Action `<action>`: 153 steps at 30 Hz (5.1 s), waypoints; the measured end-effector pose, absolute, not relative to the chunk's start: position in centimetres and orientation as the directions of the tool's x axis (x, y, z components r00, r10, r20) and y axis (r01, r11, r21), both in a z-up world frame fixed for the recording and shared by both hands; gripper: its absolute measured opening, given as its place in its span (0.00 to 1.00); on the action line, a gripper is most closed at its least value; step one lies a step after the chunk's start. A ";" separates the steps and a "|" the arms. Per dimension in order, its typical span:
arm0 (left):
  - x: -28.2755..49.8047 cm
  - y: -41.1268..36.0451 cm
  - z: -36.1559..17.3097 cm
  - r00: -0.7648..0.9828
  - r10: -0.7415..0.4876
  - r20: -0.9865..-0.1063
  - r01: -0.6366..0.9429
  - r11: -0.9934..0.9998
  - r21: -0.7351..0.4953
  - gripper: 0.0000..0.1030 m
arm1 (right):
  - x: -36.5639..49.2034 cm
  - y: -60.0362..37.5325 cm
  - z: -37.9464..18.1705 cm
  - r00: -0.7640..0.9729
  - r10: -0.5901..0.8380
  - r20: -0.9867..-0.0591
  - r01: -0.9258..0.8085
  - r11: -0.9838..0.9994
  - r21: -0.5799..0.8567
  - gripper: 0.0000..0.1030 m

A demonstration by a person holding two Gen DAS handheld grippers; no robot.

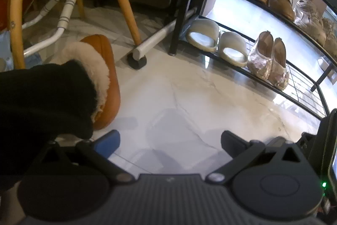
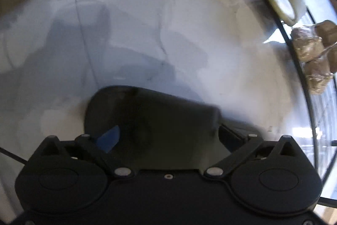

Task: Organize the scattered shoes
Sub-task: 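Set the black slipper upright on the floor and open the right gripper, then withdraw the right gripper and move the left gripper to the other black slipper, then grasp the second black slipper with the left gripper and lift it, then carry the black slipper with the left gripper and lower it to the floor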

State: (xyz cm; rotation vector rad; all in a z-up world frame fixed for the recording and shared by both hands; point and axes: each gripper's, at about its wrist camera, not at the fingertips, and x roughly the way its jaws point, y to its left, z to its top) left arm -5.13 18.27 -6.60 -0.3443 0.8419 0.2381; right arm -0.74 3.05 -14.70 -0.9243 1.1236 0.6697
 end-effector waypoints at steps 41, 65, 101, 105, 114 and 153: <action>-5.2 18.8 -6.8 0.638 0.081 -0.766 -0.350 0.916 -0.195 0.99 | 3.6 -0.4 -16.5 0.304 -0.291 -0.907 0.516 0.851 -0.099 1.00; -5.0 17.8 -6.9 0.637 0.079 -0.767 -0.339 0.922 -0.187 0.99 | 2.3 -6.6 -13.8 0.478 0.081 -0.875 -0.027 0.997 0.078 1.00; 9.5 -26.3 -15.8 0.626 -0.451 -0.636 0.700 0.685 0.203 0.89 | -13.8 -37.5 -9.0 0.789 -0.499 -0.359 0.601 0.503 0.622 1.00; 10.0 -27.2 -17.5 0.645 -0.426 -0.634 0.694 0.674 0.253 0.89 | -13.9 -37.7 -9.5 0.798 -0.486 -0.357 0.590 0.506 0.629 1.00; 12.7 -27.5 -19.1 0.650 -0.332 -0.684 0.605 0.771 0.200 0.34 | -14.0 -36.8 -9.4 0.806 -0.471 -0.359 0.584 0.532 0.613 1.00; -8.9 4.9 -9.9 0.727 -0.257 -0.636 0.403 0.910 0.093 0.46 | -13.5 -31.4 -8.6 0.752 -0.474 -0.458 0.651 0.641 0.406 1.00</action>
